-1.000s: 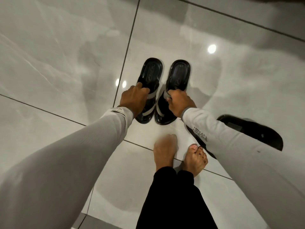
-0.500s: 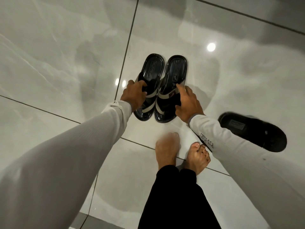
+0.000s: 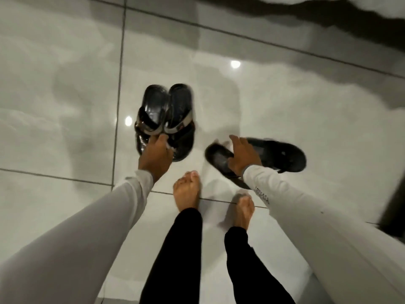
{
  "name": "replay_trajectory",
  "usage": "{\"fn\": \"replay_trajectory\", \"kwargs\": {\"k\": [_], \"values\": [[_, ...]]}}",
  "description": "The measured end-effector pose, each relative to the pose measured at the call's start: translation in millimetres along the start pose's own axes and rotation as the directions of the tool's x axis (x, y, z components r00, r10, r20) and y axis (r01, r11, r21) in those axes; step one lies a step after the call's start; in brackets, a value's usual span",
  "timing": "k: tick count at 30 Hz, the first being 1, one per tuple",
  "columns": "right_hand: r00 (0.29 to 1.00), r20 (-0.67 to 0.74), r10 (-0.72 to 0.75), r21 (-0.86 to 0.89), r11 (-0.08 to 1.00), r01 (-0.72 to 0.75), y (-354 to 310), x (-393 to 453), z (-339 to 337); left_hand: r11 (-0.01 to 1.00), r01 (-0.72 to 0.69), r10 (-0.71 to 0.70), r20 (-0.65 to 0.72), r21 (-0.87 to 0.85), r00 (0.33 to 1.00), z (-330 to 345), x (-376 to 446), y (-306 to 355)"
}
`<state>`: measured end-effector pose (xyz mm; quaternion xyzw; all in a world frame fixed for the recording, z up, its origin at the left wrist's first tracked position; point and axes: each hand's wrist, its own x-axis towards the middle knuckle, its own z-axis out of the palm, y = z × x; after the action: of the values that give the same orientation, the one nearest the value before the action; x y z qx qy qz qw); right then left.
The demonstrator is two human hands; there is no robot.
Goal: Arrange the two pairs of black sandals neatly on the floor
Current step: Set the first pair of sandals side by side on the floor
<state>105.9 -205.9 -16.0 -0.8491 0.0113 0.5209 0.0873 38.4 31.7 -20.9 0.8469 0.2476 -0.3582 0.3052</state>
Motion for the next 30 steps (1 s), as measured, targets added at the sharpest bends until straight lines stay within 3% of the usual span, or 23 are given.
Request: {"fn": "replay_trajectory", "kwargs": {"k": [3, 6, 12, 16, 18, 21, 25, 27, 30], "values": [[0.989, -0.044, 0.140, -0.048, 0.989, -0.143, 58, -12, -12, 0.999, 0.019, -0.023, 0.157, 0.028, 0.987, 46, -18, 44], [0.985, -0.057, 0.164, -0.178, 0.969, -0.172, 120, -8, -16, 0.999, 0.052, -0.050, 0.266, 0.000, 0.963, 104, -31, 92], [0.983, 0.106, -0.151, -0.456, 0.871, 0.183, 208, 38, -22, 0.998, 0.054, -0.060, 0.312, 0.030, 0.948, 217, -26, 158], [0.922, 0.081, -0.378, -0.622, 0.704, 0.343, 243, 60, -22, 0.990, 0.118, -0.133, 0.277, 0.071, 0.952, 261, -6, 169], [0.902, 0.061, -0.427, -0.648, 0.671, 0.361, 249, 65, -21, 0.992, 0.120, -0.127, 0.220, 0.046, 0.967, 270, -1, 169], [0.915, 0.014, -0.404, -0.592, 0.734, 0.334, 261, 68, -17, 0.991, 0.057, -0.074, 0.137, 0.121, 0.988, 275, -2, 170], [0.965, -0.164, -0.206, -0.252, 0.954, 0.161, 276, 67, -13, 0.923, -0.094, 0.059, 0.102, 0.374, 0.993, 265, 2, 181], [0.971, -0.215, -0.101, -0.110, 0.991, 0.079, 282, 66, -11, 0.875, -0.160, 0.116, 0.123, 0.457, 0.986, 258, 8, 190], [0.955, -0.229, -0.190, -0.181, 0.972, 0.150, 290, 63, -2, 0.829, -0.211, 0.155, 0.149, 0.518, 0.977, 254, 15, 202]]}}
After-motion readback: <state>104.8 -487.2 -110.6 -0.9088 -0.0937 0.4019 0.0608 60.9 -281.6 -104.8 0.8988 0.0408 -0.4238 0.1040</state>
